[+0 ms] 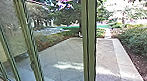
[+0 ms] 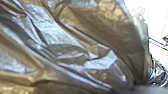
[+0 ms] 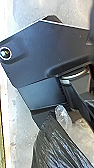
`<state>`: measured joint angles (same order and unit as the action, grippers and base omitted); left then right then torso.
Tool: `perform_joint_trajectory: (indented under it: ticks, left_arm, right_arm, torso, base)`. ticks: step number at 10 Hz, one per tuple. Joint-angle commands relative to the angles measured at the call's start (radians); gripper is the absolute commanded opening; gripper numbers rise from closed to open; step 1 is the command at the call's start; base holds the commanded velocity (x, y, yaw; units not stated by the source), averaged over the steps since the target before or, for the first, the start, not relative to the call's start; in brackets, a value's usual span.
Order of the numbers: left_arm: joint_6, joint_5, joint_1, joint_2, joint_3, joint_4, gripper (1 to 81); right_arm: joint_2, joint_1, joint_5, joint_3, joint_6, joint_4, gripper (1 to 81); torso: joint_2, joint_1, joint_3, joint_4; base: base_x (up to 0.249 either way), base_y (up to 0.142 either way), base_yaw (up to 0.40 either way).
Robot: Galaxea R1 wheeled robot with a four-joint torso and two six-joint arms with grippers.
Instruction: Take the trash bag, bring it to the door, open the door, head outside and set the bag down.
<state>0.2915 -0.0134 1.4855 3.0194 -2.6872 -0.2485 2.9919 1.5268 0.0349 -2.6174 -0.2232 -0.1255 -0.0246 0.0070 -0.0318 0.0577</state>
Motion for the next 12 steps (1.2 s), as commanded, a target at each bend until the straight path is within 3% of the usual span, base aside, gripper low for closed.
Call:
perform_joint_trajectory:
  ticks: [1, 2, 3, 4, 6, 12]
  left_arm:
    - [0.008, -0.059, -0.070, 0.001, 0.000, 0.032, 1.0]
    - [0.008, -0.062, -0.072, 0.001, 0.000, 0.034, 1.0]
    - [0.008, -0.063, -0.072, 0.001, 0.000, 0.034, 1.0]
    - [0.008, -0.063, -0.072, 0.000, 0.000, 0.032, 1.0]
    - [0.008, -0.065, -0.072, 0.000, 0.000, 0.032, 1.0]
    - [0.009, -0.066, -0.072, 0.003, -0.002, 0.032, 1.0]
  right_arm:
    - [0.104, -0.035, 0.016, -0.124, 0.031, 0.067, 81.1]
    - [0.117, -0.033, 0.014, -0.131, 0.031, 0.069, 81.1]
    - [0.117, -0.032, 0.014, -0.128, 0.031, 0.066, 81.1]
    - [0.118, -0.029, 0.014, -0.127, 0.031, 0.066, 81.1]
    - [0.121, -0.027, 0.013, -0.122, 0.030, 0.063, 81.1]
    - [0.130, -0.018, 0.011, -0.122, 0.030, 0.061, 81.1]
  torso:
    - [0.000, 0.000, 0.000, 0.000]
    - [0.000, 0.000, 0.052, 0.000]
    - [0.000, 0.000, 0.056, 0.000]
    - [0.000, 0.000, 0.022, 0.000]
    - [0.000, 0.000, 0.043, 0.000]
    - [0.000, 0.000, 0.044, 0.000]
  base:
    - [0.000, 0.000, 0.000]
    - [0.000, 0.000, 0.000]
    - [0.000, 0.000, 0.000]
    - [0.000, 0.000, 0.000]
    - [0.000, 0.000, 0.000]
    - [0.000, 0.000, 0.000]
